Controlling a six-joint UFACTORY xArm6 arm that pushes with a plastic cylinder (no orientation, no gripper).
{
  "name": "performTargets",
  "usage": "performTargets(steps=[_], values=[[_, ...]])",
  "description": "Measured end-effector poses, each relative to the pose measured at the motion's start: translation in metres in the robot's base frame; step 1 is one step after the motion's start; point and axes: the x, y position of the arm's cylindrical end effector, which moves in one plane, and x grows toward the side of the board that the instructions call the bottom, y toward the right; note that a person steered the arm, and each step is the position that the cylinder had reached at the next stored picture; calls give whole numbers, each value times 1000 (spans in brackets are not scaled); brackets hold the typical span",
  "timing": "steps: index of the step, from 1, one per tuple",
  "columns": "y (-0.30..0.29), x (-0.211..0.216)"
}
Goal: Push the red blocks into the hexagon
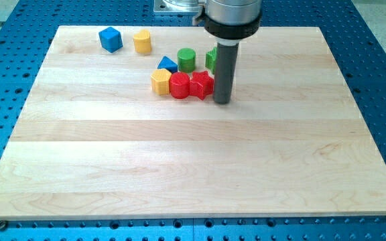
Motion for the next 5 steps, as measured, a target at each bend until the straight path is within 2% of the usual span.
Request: performTargets(steps=[1, 3, 5], values=[[6, -16], [-15, -16], [-26, -56]])
